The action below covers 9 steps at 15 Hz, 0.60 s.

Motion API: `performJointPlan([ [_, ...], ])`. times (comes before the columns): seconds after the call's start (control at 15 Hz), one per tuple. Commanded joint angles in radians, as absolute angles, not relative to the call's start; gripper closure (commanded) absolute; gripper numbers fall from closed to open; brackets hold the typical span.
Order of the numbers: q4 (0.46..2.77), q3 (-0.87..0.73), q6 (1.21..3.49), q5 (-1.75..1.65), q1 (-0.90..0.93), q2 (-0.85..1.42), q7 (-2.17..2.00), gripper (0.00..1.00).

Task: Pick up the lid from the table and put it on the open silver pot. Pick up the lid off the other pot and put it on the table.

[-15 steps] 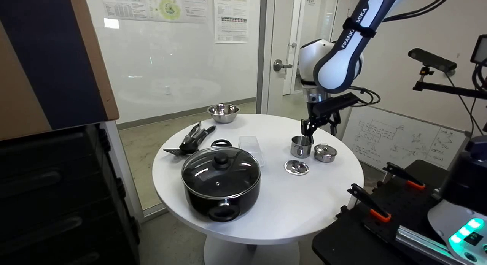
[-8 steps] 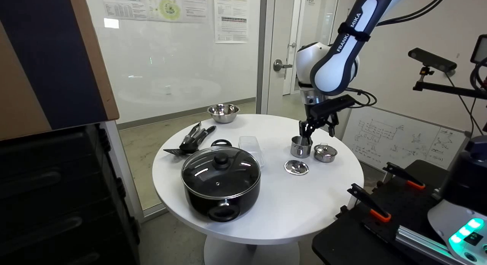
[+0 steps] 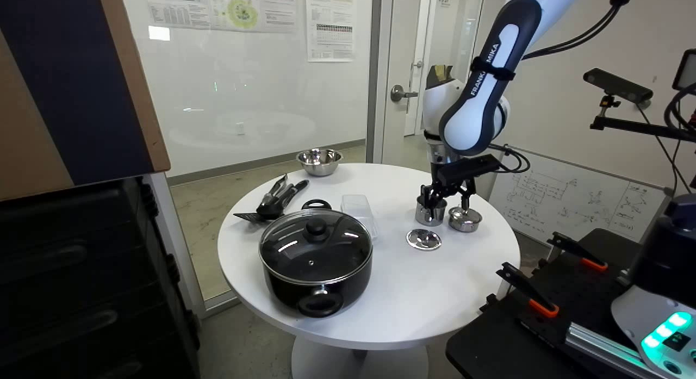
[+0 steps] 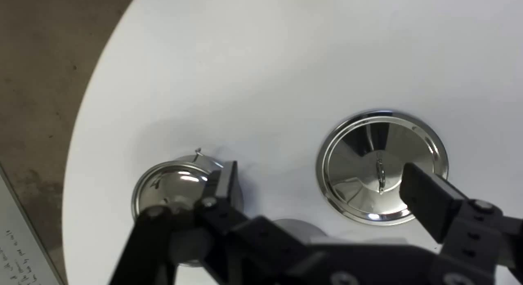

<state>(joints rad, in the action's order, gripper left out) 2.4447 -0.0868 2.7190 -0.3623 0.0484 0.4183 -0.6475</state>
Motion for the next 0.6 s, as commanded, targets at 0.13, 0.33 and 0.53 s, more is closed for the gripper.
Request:
performJointPlan([
  [0.13, 2.396, -0.113, 2.899, -0.229, 0.089, 0.546, -0.529, 0.00],
  [0.33, 2.376, -0.111, 2.930, -0.158, 0.107, 0.589, -0.460, 0.00],
  [0.53, 2.352, -0.104, 2.938, -0.100, 0.112, 0.624, -0.407, 0.00],
])
